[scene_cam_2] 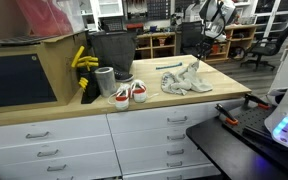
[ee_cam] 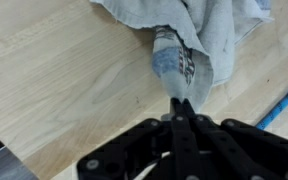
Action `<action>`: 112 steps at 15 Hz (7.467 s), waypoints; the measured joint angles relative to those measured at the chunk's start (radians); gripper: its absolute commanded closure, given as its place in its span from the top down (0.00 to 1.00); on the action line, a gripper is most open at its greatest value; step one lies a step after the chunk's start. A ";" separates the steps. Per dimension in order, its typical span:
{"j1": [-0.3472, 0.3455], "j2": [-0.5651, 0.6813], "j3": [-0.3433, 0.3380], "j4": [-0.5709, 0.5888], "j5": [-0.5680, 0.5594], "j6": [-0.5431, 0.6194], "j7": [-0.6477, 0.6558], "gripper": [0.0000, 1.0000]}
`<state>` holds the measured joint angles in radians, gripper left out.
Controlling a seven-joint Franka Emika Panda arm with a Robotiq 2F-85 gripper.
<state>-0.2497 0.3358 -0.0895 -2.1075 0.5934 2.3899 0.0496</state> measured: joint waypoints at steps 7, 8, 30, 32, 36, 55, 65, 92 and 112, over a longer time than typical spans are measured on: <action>-0.018 -0.006 -0.031 0.009 -0.095 -0.069 -0.091 0.00; -0.018 -0.005 -0.033 0.009 -0.126 -0.071 -0.091 0.00; 0.353 -0.096 0.151 -0.116 -0.399 -0.065 0.316 1.00; 0.355 -0.091 0.146 -0.108 -0.415 -0.065 0.348 1.00; 0.355 -0.057 0.132 -0.062 -0.421 -0.053 0.389 1.00; 0.371 0.096 0.114 -0.006 -0.410 0.136 0.450 1.00; 0.409 0.230 0.062 -0.012 -0.412 0.414 0.450 0.43; 0.462 0.364 0.004 0.370 -0.414 0.125 0.671 0.03; 0.475 0.397 0.017 0.464 -0.476 -0.031 0.760 1.00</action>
<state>0.2250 0.7327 -0.0727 -1.6438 0.1175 2.3592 0.8093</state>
